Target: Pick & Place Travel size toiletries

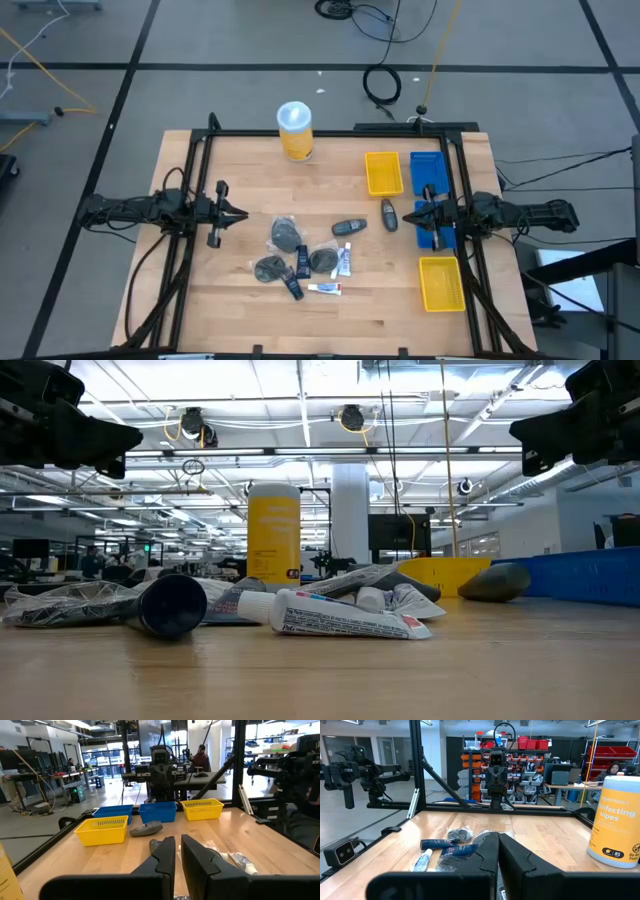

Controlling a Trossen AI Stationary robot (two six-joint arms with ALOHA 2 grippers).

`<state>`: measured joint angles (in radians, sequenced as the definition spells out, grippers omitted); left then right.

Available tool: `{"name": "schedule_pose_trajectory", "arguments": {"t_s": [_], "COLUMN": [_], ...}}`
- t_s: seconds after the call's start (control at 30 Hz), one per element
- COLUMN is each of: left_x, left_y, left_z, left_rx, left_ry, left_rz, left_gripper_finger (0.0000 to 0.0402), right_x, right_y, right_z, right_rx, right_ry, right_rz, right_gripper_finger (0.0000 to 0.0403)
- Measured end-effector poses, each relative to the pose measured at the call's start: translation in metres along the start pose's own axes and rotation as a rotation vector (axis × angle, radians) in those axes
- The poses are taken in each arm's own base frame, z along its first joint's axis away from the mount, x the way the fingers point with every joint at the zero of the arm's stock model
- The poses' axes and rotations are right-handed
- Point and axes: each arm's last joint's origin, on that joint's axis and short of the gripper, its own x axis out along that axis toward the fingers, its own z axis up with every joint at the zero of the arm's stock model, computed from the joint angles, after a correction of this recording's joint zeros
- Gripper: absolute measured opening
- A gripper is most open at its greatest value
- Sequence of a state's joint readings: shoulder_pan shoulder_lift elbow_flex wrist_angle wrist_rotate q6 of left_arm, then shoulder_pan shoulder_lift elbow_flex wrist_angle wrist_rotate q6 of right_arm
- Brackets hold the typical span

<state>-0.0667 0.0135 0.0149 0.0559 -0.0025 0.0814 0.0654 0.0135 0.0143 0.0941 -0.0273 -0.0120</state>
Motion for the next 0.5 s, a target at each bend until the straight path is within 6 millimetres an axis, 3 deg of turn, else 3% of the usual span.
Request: {"name": "schedule_pose_trajectory", "arguments": {"t_s": [0.5], "left_x": [0.0000], "left_y": [0.0000], "left_z": [0.0000], "left_rx": [0.000], "left_ry": [0.000], "left_rz": [0.000], "left_gripper_finger": [0.0033], "right_x": [0.0000], "right_y": [0.0000], "right_z": [0.0008], "right_rx": [0.000], "right_ry": [-0.009], "right_rz": [0.000], "right_gripper_finger": [0.0004]}}
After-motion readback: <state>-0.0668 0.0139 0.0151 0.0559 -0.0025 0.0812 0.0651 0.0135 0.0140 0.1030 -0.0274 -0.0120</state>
